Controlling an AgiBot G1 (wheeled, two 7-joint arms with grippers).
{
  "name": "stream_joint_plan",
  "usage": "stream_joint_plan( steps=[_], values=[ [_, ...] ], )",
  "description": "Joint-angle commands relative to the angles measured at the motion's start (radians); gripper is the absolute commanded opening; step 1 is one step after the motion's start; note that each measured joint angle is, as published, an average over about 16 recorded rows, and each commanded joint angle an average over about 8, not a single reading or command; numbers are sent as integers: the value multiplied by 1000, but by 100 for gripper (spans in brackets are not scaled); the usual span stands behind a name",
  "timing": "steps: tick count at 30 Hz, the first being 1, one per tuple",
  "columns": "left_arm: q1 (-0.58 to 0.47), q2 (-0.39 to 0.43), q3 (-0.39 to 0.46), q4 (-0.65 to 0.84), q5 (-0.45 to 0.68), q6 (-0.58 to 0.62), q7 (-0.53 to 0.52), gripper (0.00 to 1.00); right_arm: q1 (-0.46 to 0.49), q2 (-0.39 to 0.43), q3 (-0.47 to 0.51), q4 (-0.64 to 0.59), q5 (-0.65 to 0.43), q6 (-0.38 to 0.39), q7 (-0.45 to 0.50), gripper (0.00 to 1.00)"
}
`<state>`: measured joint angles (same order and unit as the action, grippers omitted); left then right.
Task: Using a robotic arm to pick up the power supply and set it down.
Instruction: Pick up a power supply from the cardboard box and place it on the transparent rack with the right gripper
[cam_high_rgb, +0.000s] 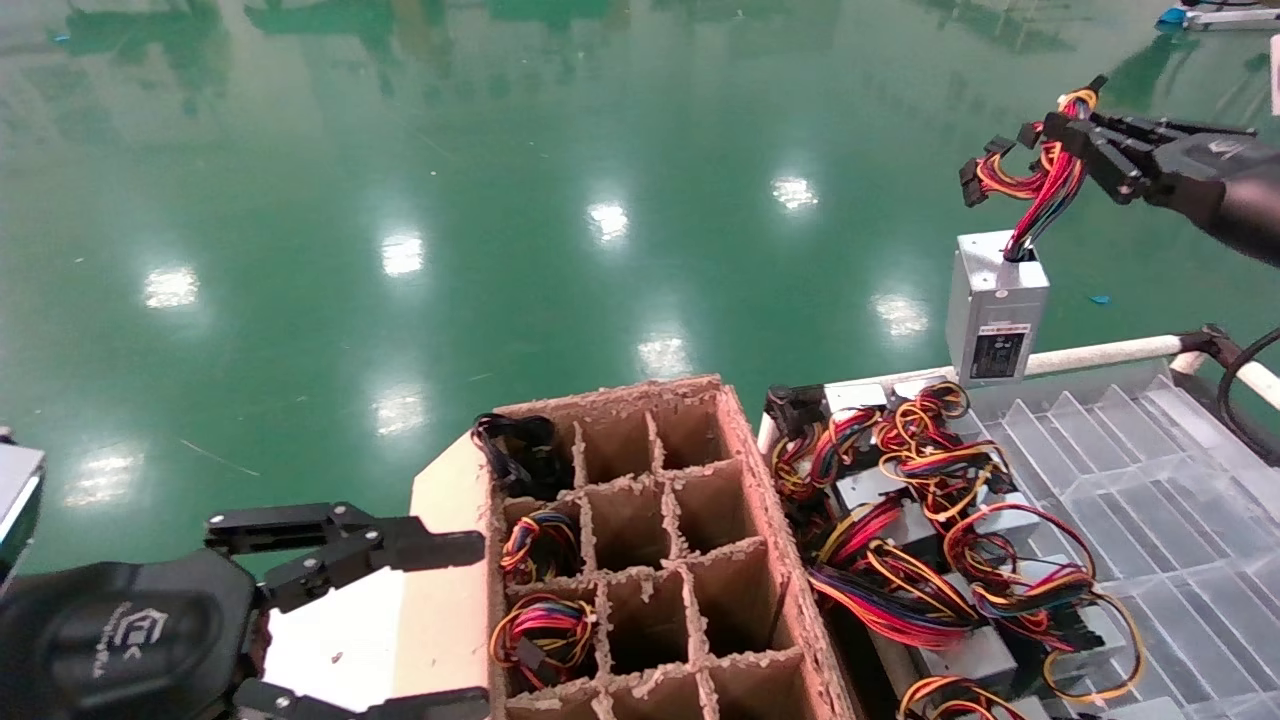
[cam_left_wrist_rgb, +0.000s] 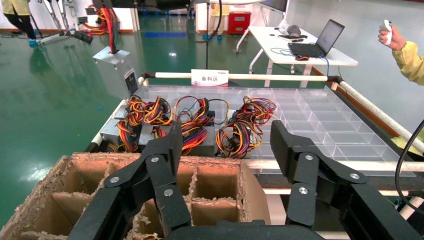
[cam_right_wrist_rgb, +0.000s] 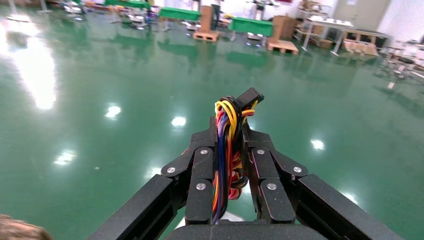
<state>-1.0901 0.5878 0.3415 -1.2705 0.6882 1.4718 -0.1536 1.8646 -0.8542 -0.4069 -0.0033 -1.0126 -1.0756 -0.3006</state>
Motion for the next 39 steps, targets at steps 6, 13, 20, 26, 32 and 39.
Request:
stream_joint_plan(
  steps=[6,13,20,26,32,39],
  values=[
    [0,0,0,0,0,0,0,100,-13,15,-4,-3,-5,28,-23,0],
    [0,0,0,0,0,0,0,100,-36,13,-14,-7,-21,57,-42,0],
    [0,0,0,0,0,0,0,100,-63,-1,-20,-10,-29,83,-53,0],
    [0,0,0,0,0,0,0,100,-81,-19,-24,-10,-35,97,-54,0],
    [0,0,1,0,0,0,0,100,-101,-38,-25,-13,-36,115,-48,0],
    [0,0,1,0,0,0,0,100,-134,-47,-8,-23,-12,131,-26,0]
  ],
)
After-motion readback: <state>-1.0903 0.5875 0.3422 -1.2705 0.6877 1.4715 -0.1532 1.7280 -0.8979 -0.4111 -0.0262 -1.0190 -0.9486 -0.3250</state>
